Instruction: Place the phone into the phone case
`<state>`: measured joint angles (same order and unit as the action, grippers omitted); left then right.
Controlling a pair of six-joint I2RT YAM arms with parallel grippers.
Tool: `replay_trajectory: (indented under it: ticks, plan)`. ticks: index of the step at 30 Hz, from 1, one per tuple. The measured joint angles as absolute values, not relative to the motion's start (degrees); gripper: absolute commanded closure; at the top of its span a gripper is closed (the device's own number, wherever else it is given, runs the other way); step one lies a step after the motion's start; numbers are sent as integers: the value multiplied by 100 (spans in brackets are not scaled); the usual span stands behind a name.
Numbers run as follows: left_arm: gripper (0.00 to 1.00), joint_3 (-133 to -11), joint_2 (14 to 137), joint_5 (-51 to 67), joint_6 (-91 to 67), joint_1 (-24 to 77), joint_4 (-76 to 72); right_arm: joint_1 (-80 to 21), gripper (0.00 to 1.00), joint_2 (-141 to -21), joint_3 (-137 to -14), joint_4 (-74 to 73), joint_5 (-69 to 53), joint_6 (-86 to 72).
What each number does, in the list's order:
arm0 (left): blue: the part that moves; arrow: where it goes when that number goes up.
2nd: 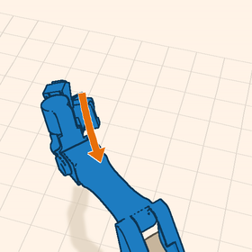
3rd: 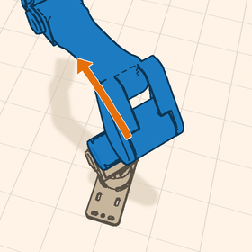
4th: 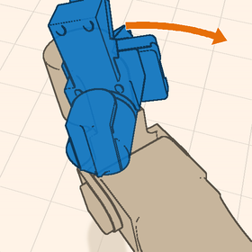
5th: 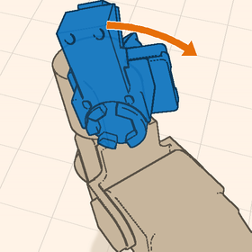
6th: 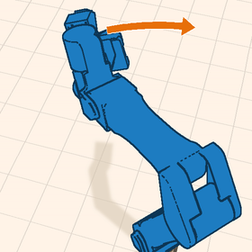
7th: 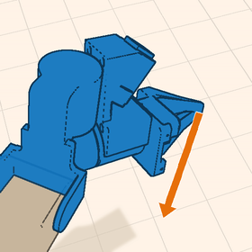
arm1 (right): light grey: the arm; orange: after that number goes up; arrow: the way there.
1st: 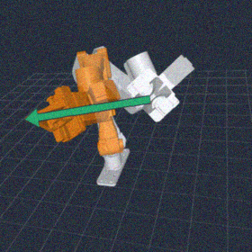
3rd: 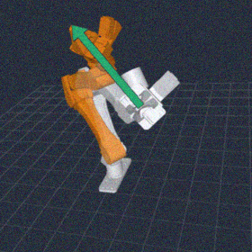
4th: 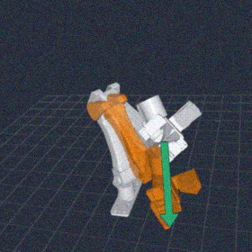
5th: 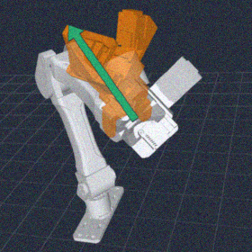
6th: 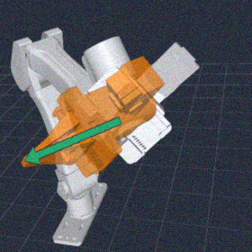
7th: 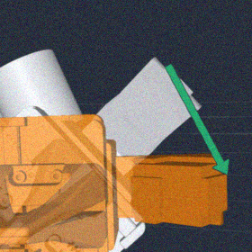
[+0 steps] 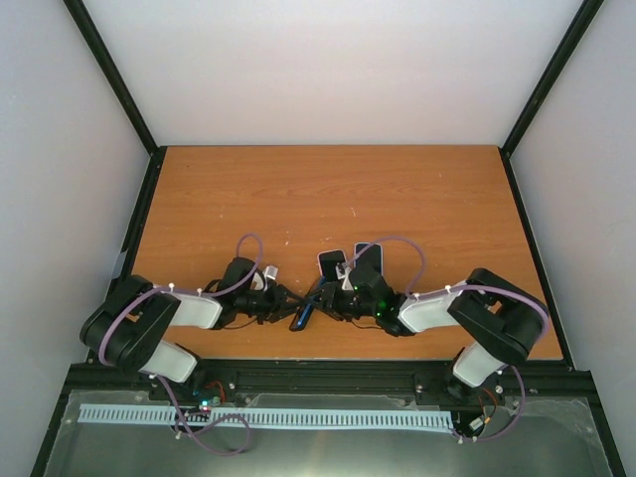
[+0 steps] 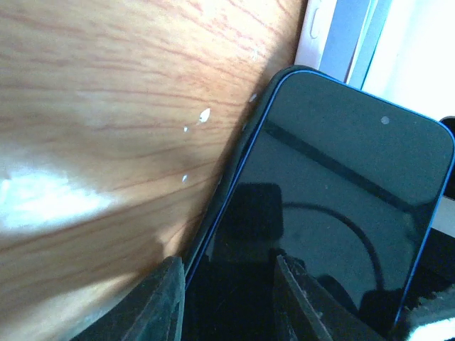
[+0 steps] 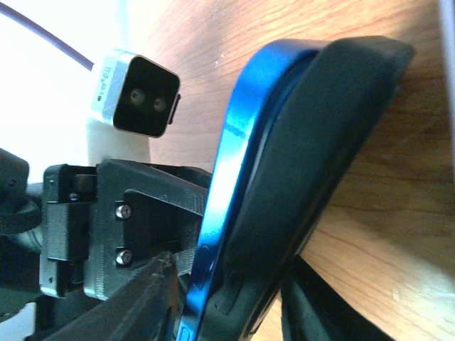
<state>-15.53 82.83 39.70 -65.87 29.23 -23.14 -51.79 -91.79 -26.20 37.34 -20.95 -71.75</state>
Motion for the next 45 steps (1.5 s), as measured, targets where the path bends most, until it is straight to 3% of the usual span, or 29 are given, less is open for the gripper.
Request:
replay_trajectory:
  ticks: [11,13,16,19,26,33,38,42,45]
  plan:
    - [62,-1647,8497,3970,-6604,3024,-2425,-5168,82,-8809,-2615,3013,-1831,-7011]
    - [62,-1647,8497,3968,-6608,3024,-2434,-5166,80,-8770,-2615,2950,-1798,-7002]
    - [61,-1647,8523,3970,-6608,3028,-2467,-5159,70,-8729,-2617,2842,-1737,-6963]
    - [61,-1647,8586,4010,-6608,3039,-2556,-5137,69,-8726,-2620,2670,-1645,-6847]
    - [59,-1647,8654,4077,-6611,3041,-2672,-5129,88,-8726,-2630,2414,-1535,-6729]
    - [45,-1662,8519,4075,-6580,3074,-2556,-5118,92,-8350,-2659,2104,-1396,-6364]
    - [24,-1918,7848,4040,-6313,3083,-1898,-5109,92,-7413,-2523,1920,-1278,-5927]
    - [23,-2281,7137,4084,-5983,3081,-1575,-5103,92,-6554,-2373,1841,-1332,-5590]
    - [29,-2458,6663,4307,-5795,3081,-1570,-5103,92,-6036,-2373,1822,-1514,-5356]
